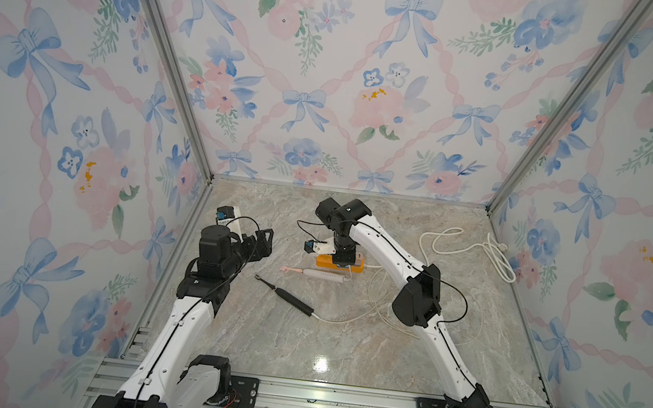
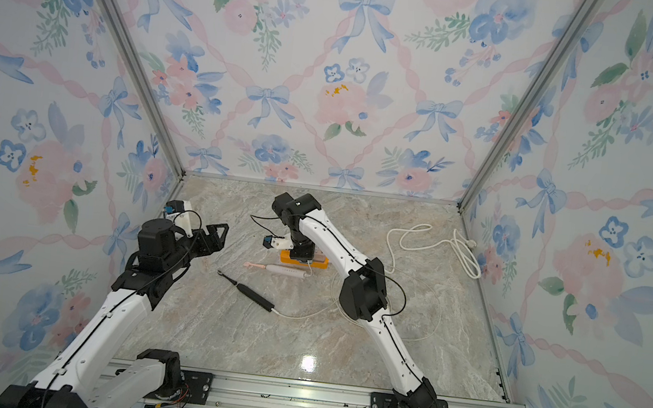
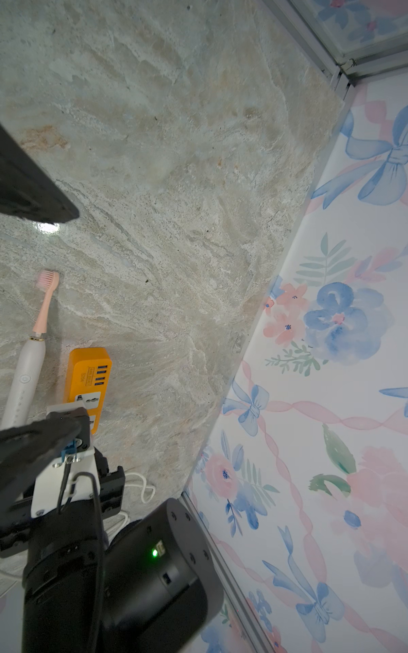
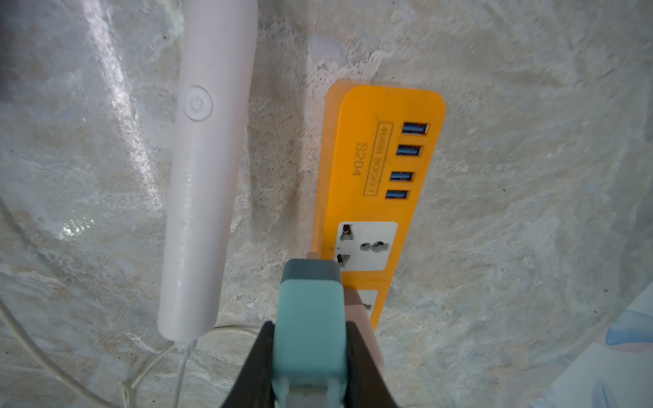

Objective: Charge the electric toothbrush
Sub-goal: Insert the plug into the socket.

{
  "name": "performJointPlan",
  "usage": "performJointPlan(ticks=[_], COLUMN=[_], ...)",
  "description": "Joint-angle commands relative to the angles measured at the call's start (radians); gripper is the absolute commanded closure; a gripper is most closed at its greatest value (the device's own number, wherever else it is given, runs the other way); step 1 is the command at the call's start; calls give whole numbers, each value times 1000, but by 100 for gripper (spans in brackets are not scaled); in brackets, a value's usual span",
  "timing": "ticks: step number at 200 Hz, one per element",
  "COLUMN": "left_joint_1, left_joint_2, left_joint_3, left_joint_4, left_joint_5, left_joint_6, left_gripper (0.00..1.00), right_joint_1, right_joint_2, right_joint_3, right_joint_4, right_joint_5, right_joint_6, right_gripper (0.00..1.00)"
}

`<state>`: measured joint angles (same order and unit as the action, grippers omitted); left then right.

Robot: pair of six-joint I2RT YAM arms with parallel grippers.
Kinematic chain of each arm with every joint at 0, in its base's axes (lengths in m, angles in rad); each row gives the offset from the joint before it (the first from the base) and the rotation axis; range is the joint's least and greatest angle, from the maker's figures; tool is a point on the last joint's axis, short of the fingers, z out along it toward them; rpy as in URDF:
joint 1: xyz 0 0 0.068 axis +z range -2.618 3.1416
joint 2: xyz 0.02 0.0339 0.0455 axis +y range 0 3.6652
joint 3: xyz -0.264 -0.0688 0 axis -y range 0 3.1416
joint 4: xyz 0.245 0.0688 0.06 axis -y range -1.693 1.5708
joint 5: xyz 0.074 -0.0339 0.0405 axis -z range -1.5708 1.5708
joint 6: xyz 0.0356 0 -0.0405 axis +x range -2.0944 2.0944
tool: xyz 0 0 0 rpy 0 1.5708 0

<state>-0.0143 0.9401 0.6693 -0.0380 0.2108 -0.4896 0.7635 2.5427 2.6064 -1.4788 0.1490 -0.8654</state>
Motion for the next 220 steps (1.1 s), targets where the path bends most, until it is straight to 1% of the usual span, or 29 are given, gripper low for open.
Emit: performJointPlan(ticks=[1, 34, 138, 180, 220], left_joint_1=[10, 14, 23, 26, 27], left_joint_2=[10, 16, 33, 33, 31], left_joint_3=[-13, -13, -10, -10, -10], left_joint_4=[19, 20, 19, 18, 20], left_joint_5=[16, 24, 38, 41, 41], left_joint_6=[9, 2, 5, 4, 4], left_gripper=[12, 12, 11, 11, 11], right_joint_1=[-6, -10, -29, -22, -14], right_joint_2=[19, 7, 77, 80, 82], right_joint_3=[49, 56, 74, 66, 67], right_joint_4=[-28, -16, 12, -3, -42], right_joint_5=[-5, 2, -19, -45, -76], right_joint_6=[-25, -55, -87, -56, 25], right_gripper=[92, 92, 92, 92, 89])
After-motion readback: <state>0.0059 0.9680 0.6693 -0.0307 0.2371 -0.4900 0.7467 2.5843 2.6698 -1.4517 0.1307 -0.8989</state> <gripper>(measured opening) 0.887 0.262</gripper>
